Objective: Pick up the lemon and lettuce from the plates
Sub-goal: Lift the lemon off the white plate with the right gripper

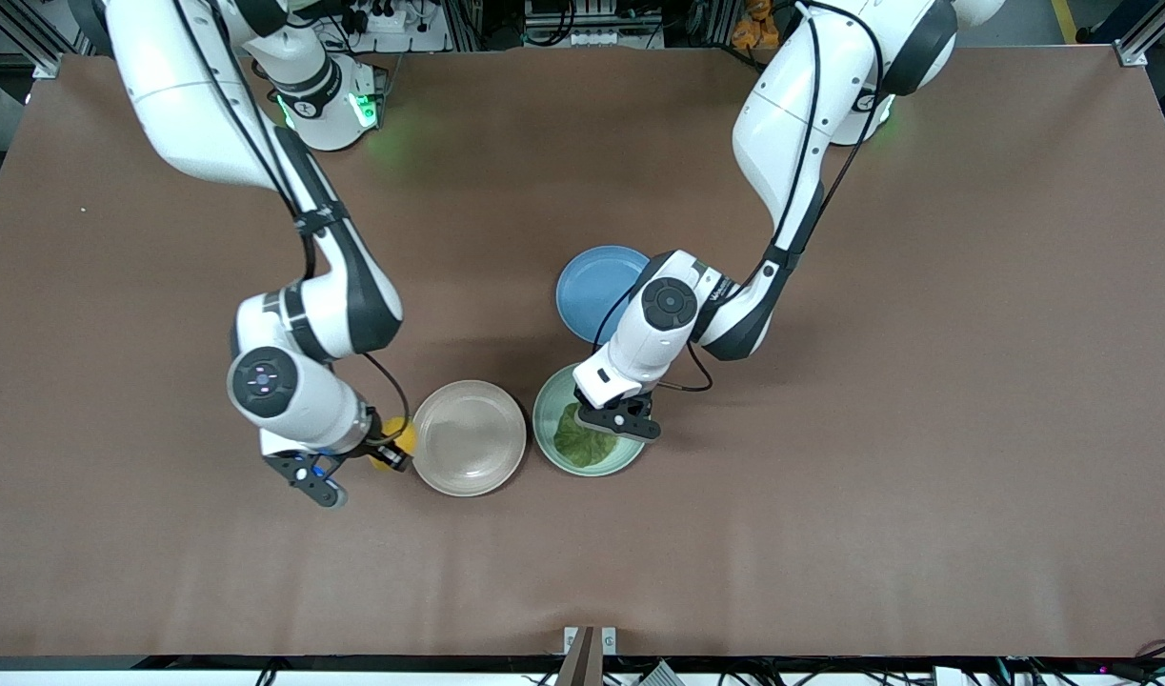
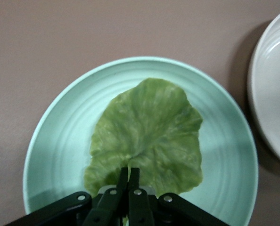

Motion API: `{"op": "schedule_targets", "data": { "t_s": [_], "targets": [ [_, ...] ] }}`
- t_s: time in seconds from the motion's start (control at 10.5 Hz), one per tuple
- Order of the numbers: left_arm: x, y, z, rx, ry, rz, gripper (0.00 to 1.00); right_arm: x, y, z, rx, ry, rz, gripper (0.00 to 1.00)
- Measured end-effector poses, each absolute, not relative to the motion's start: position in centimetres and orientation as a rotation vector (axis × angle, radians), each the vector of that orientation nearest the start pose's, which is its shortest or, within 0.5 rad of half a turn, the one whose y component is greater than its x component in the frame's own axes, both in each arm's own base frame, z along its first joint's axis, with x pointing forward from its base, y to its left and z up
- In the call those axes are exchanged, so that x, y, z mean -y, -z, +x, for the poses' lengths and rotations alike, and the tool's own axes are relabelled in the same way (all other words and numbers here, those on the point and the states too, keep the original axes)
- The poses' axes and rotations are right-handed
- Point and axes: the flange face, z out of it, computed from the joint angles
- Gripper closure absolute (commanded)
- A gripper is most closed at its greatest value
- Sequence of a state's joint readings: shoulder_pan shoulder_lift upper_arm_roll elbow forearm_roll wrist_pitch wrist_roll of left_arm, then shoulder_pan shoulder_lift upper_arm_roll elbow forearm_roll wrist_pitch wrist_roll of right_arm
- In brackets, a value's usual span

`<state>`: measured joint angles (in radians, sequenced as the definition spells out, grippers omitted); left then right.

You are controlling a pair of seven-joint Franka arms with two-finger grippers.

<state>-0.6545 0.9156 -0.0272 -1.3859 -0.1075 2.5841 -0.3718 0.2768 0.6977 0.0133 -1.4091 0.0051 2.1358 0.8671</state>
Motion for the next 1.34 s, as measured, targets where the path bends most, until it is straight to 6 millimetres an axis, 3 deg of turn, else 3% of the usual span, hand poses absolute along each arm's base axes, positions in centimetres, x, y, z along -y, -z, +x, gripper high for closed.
{"op": "schedule_targets", "data": {
  "t_s": [0.76,1.05,1.34],
  "targets": [
    [44.8,-20.1,60.2,-0.319,0.075,-3.238,1.00,-12.6,-34.3,70.9,-0.665,0.008,-3.050,1.00],
    [44.7,-22.1,60.9,-0.318,0.035,-3.221,1.00,-10.3,-34.3,70.7,-0.593,-0.009,-3.070,1.00],
    [43.4,-22.5,61.6,-0.305,-0.029,-3.201,1.00,-7.4,-33.3,69.6,-0.510,0.070,-3.072,1.00]
  ]
}}
